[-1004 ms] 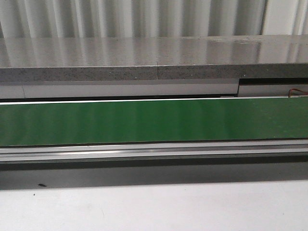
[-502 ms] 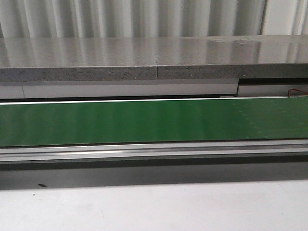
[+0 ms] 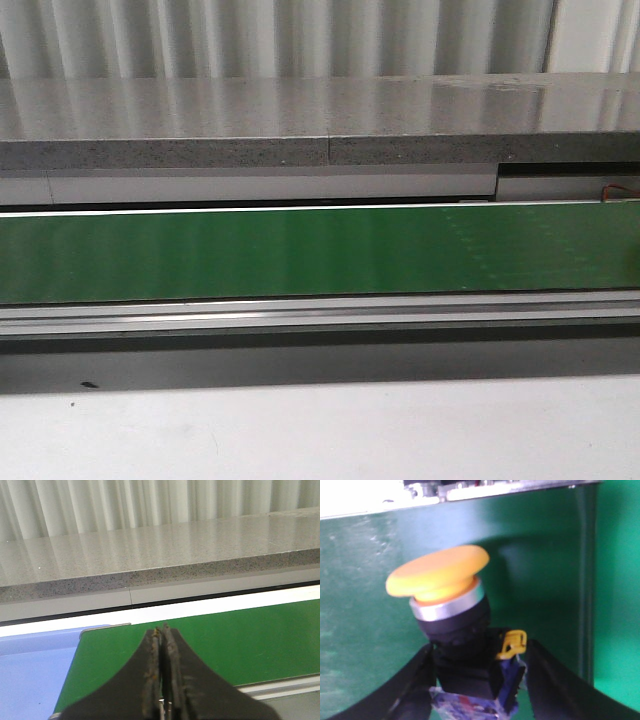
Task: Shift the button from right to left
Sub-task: 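Place the button on the conveyor belt and open the right gripper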
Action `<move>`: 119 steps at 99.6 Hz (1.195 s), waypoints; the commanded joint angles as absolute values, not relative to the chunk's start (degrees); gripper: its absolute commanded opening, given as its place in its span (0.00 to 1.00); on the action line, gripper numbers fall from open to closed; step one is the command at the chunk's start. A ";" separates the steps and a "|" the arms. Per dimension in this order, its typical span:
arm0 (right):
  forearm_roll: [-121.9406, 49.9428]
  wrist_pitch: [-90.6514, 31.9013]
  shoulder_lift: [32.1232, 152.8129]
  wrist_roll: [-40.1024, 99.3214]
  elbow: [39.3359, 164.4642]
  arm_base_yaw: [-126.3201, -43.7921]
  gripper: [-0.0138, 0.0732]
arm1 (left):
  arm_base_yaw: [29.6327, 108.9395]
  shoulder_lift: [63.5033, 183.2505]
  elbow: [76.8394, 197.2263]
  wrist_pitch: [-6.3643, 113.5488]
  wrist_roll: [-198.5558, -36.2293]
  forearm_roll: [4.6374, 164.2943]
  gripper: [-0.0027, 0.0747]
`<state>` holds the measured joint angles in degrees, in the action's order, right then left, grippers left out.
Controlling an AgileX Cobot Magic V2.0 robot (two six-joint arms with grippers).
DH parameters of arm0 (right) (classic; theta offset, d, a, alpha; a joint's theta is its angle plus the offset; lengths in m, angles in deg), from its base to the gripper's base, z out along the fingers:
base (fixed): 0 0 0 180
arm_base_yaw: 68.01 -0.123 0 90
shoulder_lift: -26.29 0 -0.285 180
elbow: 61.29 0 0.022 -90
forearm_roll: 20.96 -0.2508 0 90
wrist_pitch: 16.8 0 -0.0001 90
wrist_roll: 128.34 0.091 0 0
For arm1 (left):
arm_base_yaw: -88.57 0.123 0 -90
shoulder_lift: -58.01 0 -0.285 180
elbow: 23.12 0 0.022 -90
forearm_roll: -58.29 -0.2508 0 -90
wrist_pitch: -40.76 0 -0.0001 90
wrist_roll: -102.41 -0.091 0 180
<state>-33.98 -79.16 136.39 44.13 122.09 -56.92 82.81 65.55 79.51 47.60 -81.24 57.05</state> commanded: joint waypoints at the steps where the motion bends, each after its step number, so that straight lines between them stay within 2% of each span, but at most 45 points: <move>1: -34.91 -77.62 133.75 44.16 123.45 -56.82 0.71 | 82.50 63.78 77.32 43.12 -80.80 57.47 0.01; 6: -34.91 -77.28 133.75 44.16 123.45 -56.82 0.81 | 82.50 63.78 77.32 43.12 -80.80 57.47 0.01; 12: -34.91 -77.01 133.61 44.01 123.45 -56.82 0.87 | 82.50 63.78 77.32 43.12 -80.80 57.47 0.01; 49: -35.50 -74.04 123.18 37.67 122.40 -60.04 0.85 | 82.50 63.78 77.32 43.12 -80.80 57.47 0.01; 54: -35.50 -72.50 120.98 37.41 121.39 -61.15 0.80 | 82.50 63.78 77.32 43.12 -80.80 57.47 0.01; 61: -35.45 -70.30 117.87 36.90 119.64 -62.91 0.67 | 82.50 63.78 77.32 43.12 -80.80 57.47 0.01; 68: -35.45 -69.17 115.00 36.62 117.75 -64.94 0.52 | 82.50 63.78 77.32 43.12 -80.80 57.47 0.01; 72: -35.45 -68.57 112.84 36.62 116.22 -66.64 0.40 | 82.50 63.78 77.32 43.12 -80.80 57.47 0.01; 92: -35.45 -63.20 105.99 36.62 108.99 -72.46 0.09 | 82.50 63.78 77.32 43.12 -80.80 57.47 0.01; 119: -35.50 -54.97 97.35 36.62 99.44 -76.89 0.08 | 82.50 63.78 77.32 43.12 -80.80 57.47 0.01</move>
